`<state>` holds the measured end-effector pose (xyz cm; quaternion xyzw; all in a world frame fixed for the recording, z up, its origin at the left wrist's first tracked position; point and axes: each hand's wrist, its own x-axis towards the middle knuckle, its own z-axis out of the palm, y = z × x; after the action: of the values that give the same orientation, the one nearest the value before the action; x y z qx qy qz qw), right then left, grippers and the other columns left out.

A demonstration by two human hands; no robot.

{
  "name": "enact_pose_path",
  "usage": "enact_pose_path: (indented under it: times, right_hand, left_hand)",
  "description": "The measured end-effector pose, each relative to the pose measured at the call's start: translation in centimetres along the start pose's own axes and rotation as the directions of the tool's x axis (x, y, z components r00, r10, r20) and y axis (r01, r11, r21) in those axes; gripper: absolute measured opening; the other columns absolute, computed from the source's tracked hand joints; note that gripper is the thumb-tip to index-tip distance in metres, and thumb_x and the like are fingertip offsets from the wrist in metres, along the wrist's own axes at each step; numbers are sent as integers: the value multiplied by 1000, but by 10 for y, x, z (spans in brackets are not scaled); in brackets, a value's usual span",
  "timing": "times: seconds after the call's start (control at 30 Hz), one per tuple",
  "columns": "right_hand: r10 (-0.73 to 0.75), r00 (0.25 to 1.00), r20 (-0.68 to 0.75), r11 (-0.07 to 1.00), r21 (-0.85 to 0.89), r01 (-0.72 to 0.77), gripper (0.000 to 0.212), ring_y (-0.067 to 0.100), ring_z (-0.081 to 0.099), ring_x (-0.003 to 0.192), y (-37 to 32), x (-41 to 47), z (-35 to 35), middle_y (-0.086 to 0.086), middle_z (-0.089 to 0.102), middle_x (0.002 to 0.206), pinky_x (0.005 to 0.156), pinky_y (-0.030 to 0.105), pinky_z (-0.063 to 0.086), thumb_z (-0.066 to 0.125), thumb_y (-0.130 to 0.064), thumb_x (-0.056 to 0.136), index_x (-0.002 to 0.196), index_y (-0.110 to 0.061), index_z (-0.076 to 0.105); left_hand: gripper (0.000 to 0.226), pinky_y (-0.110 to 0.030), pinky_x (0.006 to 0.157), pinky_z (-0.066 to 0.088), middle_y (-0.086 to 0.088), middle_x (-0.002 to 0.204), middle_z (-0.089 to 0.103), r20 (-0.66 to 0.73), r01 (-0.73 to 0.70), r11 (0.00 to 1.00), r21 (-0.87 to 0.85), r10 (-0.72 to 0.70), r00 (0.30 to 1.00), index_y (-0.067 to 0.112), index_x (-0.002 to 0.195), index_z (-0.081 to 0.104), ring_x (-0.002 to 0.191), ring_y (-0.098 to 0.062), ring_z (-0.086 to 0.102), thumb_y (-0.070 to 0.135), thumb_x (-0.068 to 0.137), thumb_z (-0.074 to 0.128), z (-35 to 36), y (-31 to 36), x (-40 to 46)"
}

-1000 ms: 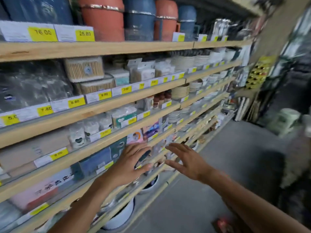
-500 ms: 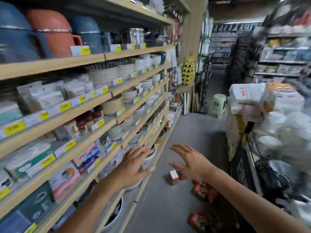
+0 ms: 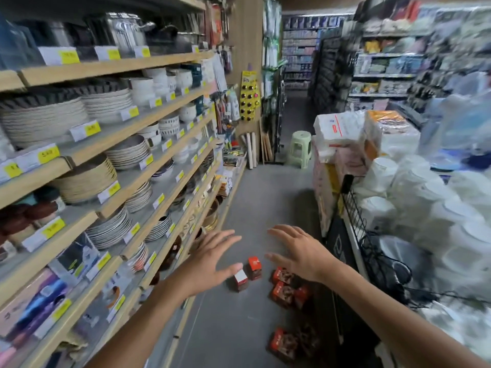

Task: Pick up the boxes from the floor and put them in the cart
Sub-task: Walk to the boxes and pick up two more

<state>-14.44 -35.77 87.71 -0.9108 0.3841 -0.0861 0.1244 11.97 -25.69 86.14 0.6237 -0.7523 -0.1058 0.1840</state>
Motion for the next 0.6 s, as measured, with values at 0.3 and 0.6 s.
enact_pose_path:
  times: [0.3, 0.6]
  right_hand:
    - [186, 982, -8, 982, -23, -186, 71, 19, 33, 147, 42, 70, 20, -7, 34, 160, 119, 39, 34, 47, -67, 96, 156, -33, 31]
    - [352, 935, -41, 936, -4, -352, 71, 16, 34, 146, 46, 148, 24, -8, 36, 159, 119, 36, 34, 44, -70, 96, 156, -34, 31]
  left_hand:
    - [64, -28, 118, 14, 15, 158, 22, 114, -97, 990, -100, 108, 988, 37, 151, 32, 147, -5, 13, 54, 94, 56, 14, -75, 105]
    - [75, -35, 121, 20, 12, 157, 27, 172, -198, 969, -151, 223, 960, 36, 151, 34, 146, -7, 19, 69, 84, 42, 13, -164, 205]
